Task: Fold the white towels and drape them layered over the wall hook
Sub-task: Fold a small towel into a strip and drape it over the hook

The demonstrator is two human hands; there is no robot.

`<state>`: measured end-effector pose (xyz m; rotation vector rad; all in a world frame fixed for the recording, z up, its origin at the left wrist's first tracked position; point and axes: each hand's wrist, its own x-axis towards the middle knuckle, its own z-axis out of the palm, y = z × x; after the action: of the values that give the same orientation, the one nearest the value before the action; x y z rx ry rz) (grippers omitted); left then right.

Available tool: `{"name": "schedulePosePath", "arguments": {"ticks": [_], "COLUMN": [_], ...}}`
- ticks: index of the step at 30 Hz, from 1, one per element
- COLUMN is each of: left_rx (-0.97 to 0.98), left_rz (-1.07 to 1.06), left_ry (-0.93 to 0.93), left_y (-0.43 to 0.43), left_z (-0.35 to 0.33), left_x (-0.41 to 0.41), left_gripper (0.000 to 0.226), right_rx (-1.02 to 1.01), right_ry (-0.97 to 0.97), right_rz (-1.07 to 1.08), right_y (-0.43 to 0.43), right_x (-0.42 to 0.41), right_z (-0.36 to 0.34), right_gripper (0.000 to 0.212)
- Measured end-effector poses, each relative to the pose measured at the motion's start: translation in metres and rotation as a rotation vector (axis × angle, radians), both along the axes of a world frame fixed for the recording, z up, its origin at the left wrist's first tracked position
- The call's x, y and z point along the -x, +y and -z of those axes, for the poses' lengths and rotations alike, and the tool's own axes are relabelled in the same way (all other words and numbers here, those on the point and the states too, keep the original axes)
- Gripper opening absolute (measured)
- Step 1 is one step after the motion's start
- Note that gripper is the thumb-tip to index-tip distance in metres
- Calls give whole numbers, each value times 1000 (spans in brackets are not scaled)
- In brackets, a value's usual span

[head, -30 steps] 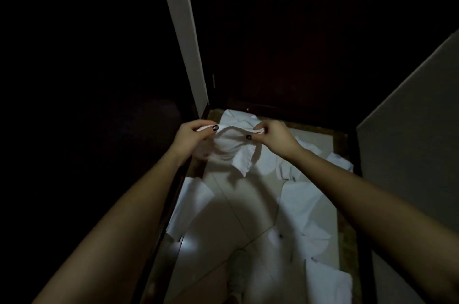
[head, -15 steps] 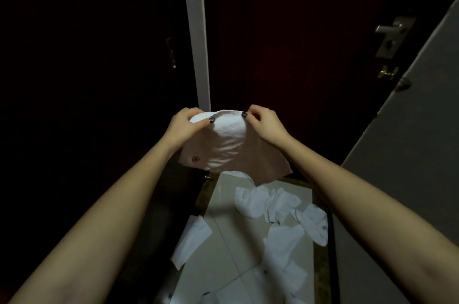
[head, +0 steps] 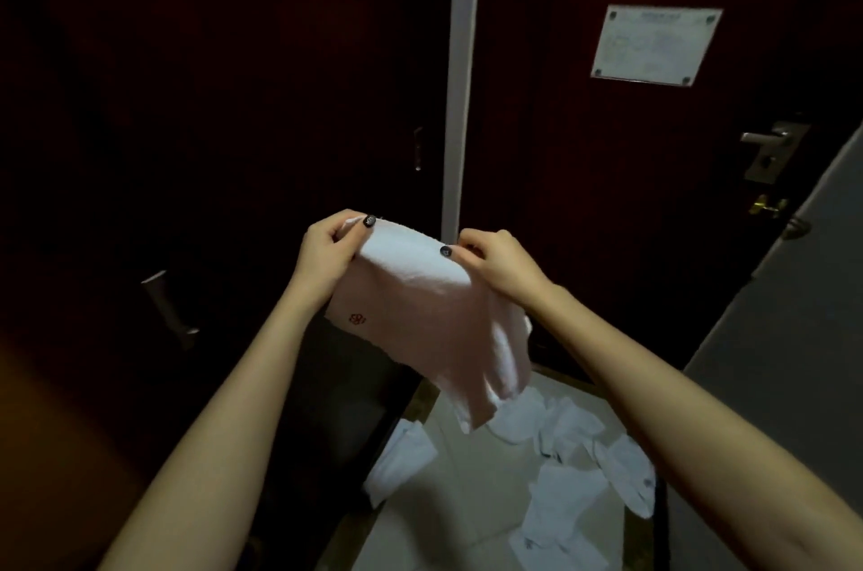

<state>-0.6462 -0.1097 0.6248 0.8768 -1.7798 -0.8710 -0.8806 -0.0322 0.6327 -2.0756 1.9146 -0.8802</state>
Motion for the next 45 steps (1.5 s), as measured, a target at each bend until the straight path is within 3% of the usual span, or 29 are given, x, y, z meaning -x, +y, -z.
{"name": "schedulePosePath", "arguments": {"ticks": [9,13,18,21,25,30,34,38,41,45], "left_rx": [55,90,123,133,175,234,176,127,87,77], "left_rz": [-182,-313,-562,-639,-724,-835,-888,-906,-885,-849], "left_ry": [-2,32,132,151,184,91,142,269,316,348], "left_y": [48,72,97,111,127,148,156,165,172,179], "left_z": [-43,-54,-75,-89,-117,-140,-145,-142,-139,-138], "left_x": [-174,-255,-349,-387,-422,-454,-466,-469,-469,-471], "left_gripper": [15,19,19,26,16,35,11,12,7,7], "right_rx": [-27,-85,-40,42,108,264,302,231,71,-224], "right_ry": [-57,19,172,154,139,264,104,-98,-209,-462], "right_rz": [-256,-354,-402,-431,-448,-524,-576,-668,-757,-839], "right_y": [3,-6,-17,-23,-27,-27,-27,-26,-22,-7], "right_x": [-143,-212,-287,-329,-377,-409,-421,-432,-441,-451], "right_z": [-31,-48,-67,-83,-106,-136,-149,-155,-155,-148], "right_gripper": [44,51,20,15,14,7,9,9,26,26]}}
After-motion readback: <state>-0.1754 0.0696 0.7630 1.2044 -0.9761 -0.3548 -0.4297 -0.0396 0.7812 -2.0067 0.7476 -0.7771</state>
